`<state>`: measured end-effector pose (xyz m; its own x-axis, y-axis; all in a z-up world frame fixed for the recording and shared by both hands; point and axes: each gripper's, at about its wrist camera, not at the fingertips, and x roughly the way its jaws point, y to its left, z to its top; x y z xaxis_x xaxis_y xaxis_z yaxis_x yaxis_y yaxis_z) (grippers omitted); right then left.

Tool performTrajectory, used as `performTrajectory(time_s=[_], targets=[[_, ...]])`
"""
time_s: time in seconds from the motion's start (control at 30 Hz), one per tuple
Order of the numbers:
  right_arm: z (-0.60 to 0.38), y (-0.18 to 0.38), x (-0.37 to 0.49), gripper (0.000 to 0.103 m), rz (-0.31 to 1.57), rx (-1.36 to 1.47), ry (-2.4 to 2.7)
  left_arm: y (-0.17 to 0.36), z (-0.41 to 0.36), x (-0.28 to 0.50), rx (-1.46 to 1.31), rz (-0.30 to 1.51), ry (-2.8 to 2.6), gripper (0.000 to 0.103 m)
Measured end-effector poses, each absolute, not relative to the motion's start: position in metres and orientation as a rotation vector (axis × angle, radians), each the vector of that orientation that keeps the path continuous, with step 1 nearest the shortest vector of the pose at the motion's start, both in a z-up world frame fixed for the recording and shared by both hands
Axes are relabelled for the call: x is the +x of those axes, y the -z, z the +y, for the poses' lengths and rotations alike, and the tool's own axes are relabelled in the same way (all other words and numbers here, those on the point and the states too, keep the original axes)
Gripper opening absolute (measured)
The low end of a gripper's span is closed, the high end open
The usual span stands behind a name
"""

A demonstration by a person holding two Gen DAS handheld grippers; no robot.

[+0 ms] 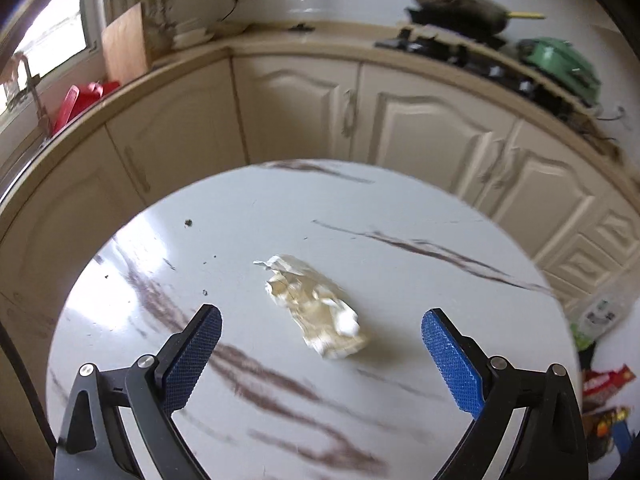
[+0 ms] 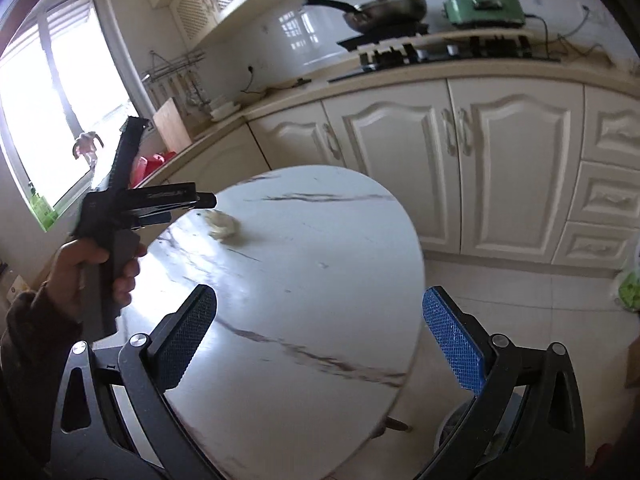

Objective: Collect trash
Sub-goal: 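Grasp the crumpled white paper with the left tool, then carry the white paper over the blue bucket and open the left tool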

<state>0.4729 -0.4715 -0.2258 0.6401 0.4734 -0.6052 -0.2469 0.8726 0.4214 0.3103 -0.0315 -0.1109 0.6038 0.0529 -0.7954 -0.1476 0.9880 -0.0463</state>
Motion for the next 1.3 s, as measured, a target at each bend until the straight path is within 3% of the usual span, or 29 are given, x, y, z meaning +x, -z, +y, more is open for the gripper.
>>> performTrajectory(time_s=[0.17,0.3,0.57,0.87,1.07,1.3], targets=[[-0.494,0.246,0.471,0.103,0.794,0.331,-0.386,0.139,-0.040,0.339,-0.100,0.950,-0.124,0.074],[-0.515,0.251,0.461,0.103,0.797,0.350,-0.360,0.149,-0.042,0.360,-0.113,0.958,-0.123,0.029],[-0.581,0.266,0.419,0.103,0.802,0.385,-0.266,0.095,-0.094,0.306,0.014,0.879,-0.008,0.029],[-0.677,0.368,0.360,0.103,0.980,0.437,-0.082,0.071,-0.215,0.191,0.140,0.833,0.295,0.029],[-0.721,0.469,0.343,0.103,1.136,0.523,-0.021,0.143,-0.297,0.184,0.225,0.906,0.435,0.029],[-0.734,0.599,0.341,0.102,1.321,0.580,0.032,0.297,-0.361,0.249,0.347,1.081,0.470,0.029]])
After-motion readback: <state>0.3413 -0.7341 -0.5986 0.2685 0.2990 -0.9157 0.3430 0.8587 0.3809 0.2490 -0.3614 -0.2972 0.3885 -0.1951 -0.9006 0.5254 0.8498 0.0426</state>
